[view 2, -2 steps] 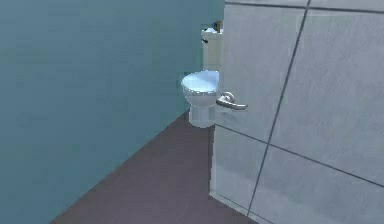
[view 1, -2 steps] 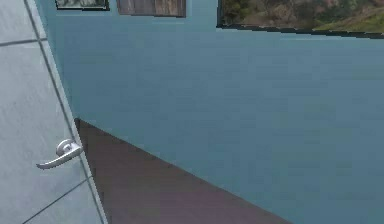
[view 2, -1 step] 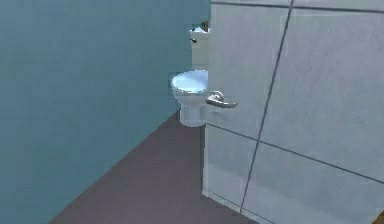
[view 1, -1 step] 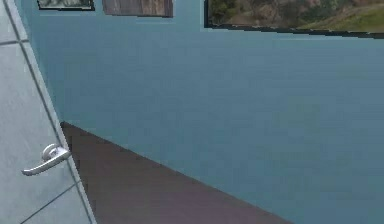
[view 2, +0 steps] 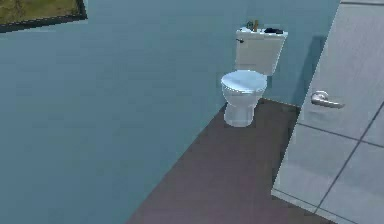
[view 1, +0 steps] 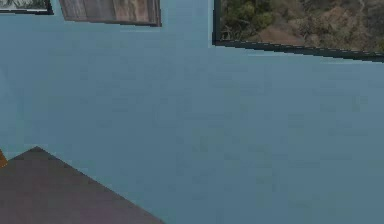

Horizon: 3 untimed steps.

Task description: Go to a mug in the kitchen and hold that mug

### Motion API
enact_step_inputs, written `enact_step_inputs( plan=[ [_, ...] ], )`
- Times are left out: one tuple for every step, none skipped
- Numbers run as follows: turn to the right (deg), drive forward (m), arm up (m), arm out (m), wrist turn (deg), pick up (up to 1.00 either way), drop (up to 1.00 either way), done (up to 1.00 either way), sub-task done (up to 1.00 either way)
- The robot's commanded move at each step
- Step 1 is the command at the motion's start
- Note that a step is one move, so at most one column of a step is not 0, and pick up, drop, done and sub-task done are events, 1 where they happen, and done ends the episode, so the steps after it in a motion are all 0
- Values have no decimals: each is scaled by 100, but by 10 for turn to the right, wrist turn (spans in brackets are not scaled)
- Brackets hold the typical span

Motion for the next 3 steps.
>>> enact_step_inputs(
  plan=[
    [210, 0, 0, 0, 0, 0, 0, 0, 0],
    [0, 5, 0, 0, 0, 0, 0, 0, 0],
    [-240, 0, 0, 0, 0, 0, 0, 0, 0]
  ],
)
